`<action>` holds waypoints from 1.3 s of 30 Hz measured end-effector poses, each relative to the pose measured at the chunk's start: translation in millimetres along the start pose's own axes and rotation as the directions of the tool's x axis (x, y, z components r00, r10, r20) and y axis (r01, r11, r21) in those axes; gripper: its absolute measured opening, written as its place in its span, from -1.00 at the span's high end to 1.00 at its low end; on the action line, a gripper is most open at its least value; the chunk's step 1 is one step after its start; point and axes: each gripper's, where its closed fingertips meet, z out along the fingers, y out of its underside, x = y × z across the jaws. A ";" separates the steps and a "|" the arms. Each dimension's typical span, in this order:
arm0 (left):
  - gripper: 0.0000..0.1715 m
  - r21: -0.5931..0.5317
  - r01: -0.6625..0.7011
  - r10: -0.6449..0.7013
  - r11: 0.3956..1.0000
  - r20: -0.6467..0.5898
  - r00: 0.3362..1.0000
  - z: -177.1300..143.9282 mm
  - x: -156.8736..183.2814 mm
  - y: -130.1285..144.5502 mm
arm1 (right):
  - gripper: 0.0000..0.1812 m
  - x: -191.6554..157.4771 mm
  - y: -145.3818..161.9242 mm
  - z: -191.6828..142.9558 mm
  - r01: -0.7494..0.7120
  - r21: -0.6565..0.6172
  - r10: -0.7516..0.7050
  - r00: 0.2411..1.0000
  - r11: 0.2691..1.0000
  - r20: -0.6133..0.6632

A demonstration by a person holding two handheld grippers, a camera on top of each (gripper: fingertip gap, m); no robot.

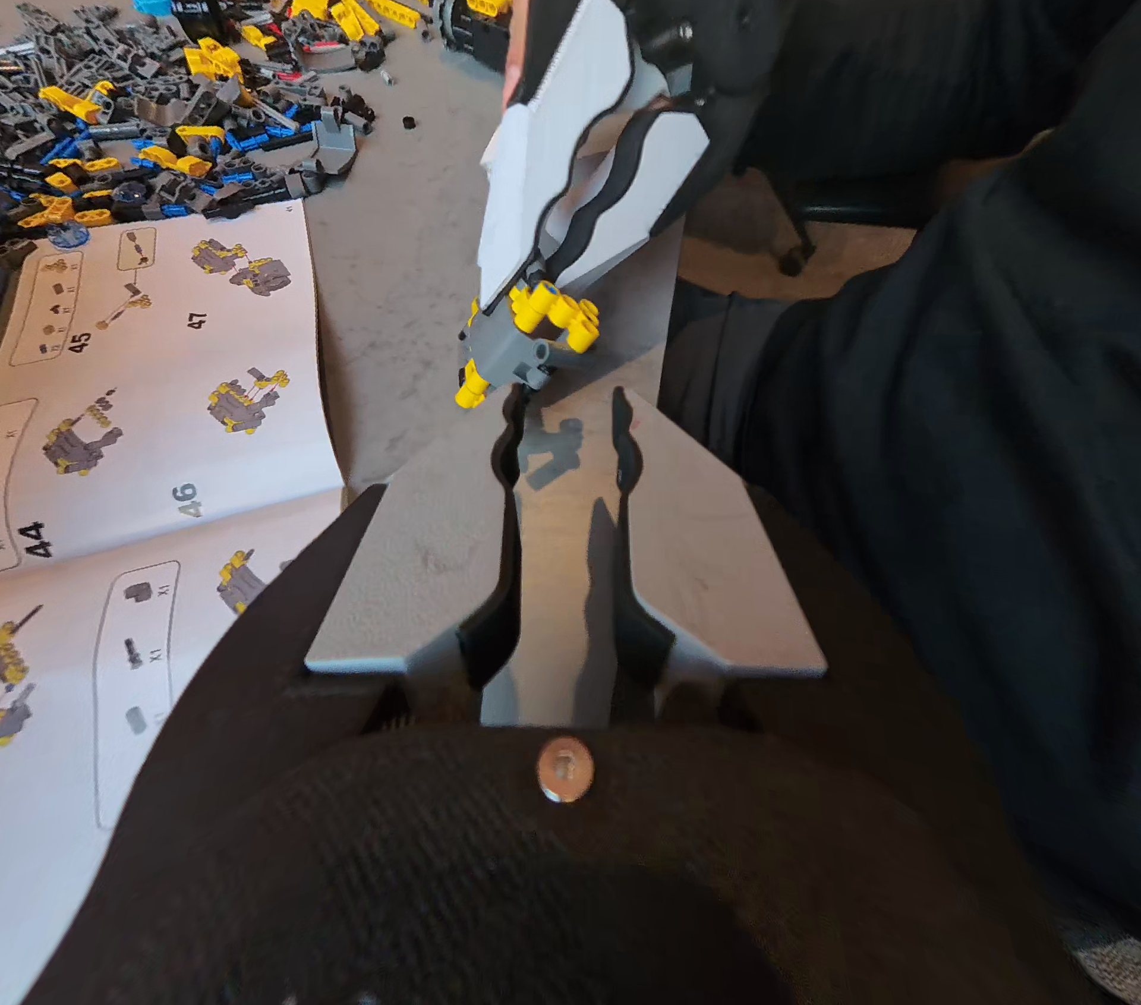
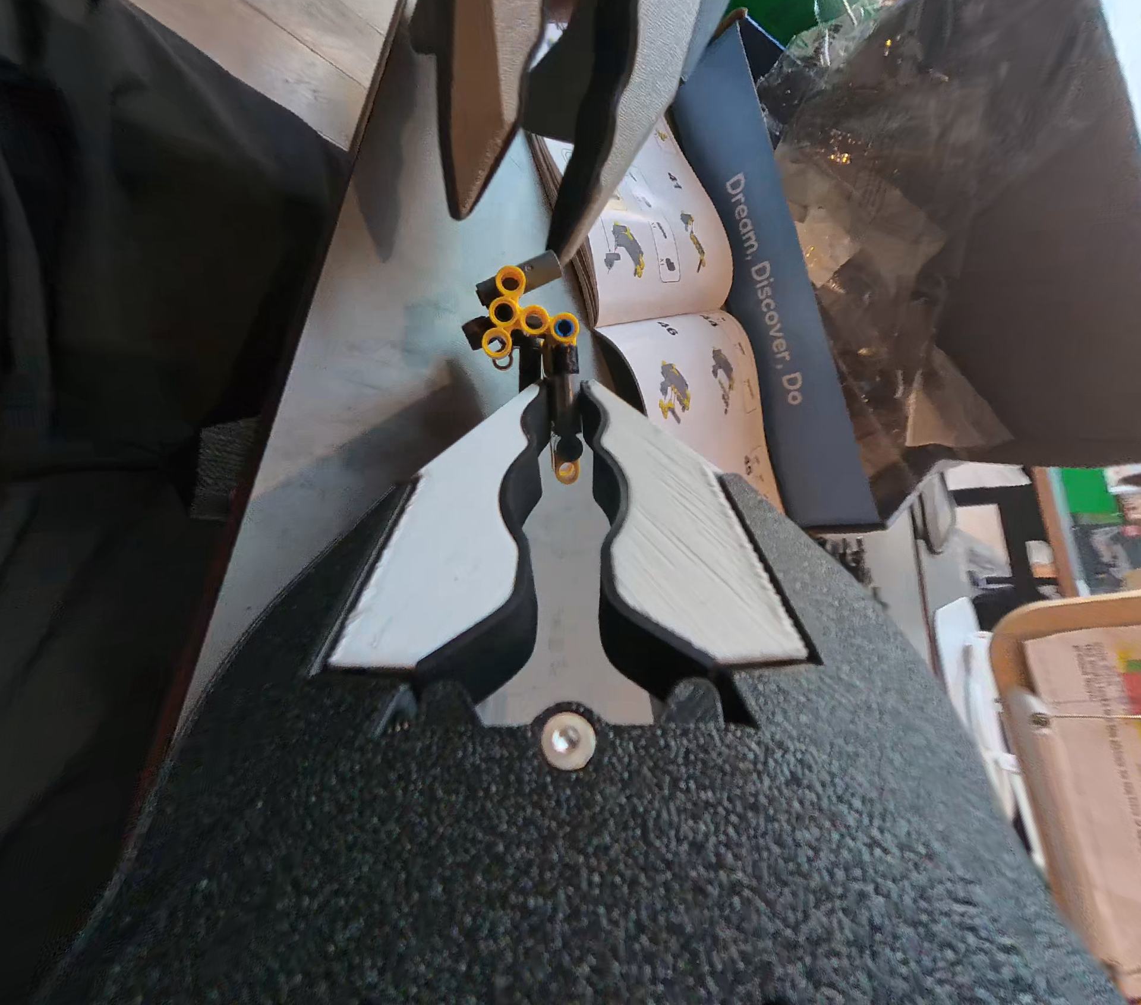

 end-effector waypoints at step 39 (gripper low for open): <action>0.68 -0.263 -0.298 0.395 0.918 0.538 0.745 18.2 -35.0 -2.4 | 0.92 9.9 22.4 11.0 -0.131 -0.130 0.105 0.976 0.983 -0.189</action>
